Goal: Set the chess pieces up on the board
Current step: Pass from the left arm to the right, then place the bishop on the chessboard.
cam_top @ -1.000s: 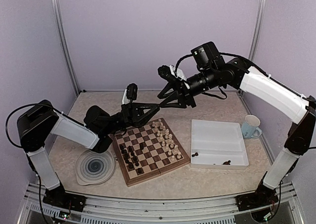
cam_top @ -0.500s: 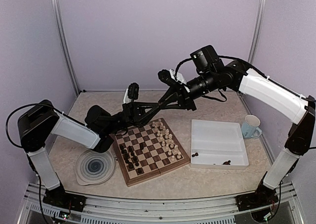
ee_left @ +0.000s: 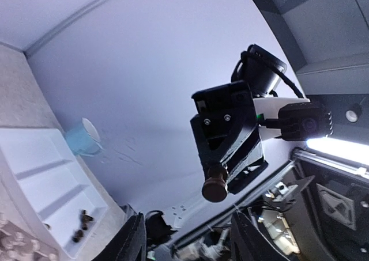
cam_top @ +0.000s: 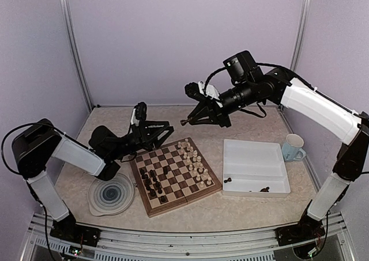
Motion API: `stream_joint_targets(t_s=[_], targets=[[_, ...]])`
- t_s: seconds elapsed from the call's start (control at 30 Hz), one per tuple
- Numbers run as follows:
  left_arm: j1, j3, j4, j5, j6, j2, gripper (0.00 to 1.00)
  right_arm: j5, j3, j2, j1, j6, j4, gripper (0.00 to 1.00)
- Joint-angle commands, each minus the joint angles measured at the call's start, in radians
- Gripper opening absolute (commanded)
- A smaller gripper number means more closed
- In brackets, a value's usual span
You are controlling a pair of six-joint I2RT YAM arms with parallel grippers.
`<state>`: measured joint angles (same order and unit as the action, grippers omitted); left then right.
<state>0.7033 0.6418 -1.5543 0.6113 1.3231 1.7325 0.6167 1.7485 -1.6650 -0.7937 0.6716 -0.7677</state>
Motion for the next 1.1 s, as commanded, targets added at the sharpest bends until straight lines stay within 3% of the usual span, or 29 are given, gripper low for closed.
stream_joint_targets(t_s=[0.0, 0.2, 0.37, 0.57, 1.07], targets=[[-0.101, -0.063, 0.250, -0.009, -0.220, -0.259, 0.52, -0.102, 0.051, -0.022, -0.031, 0.098, -0.088, 0.01], [-0.194, 0.047, 1.044, -0.185, -0.725, -0.597, 0.55, -0.248, 0.076, -0.123, -0.148, 0.143, -0.178, 0.00], [-0.301, 0.103, 1.327, -0.269, -0.876, -0.716, 0.55, -0.276, 0.170, -0.272, -0.215, 0.126, -0.291, 0.00], [-0.388, 0.097, 1.456, -0.284, -0.957, -0.785, 0.56, -0.356, 0.188, -0.386, -0.282, 0.121, -0.340, 0.01], [-0.452, 0.003, 1.423, -0.203, -0.993, -0.802, 0.57, -0.496, 0.196, -0.542, -0.331, 0.103, -0.315, 0.02]])
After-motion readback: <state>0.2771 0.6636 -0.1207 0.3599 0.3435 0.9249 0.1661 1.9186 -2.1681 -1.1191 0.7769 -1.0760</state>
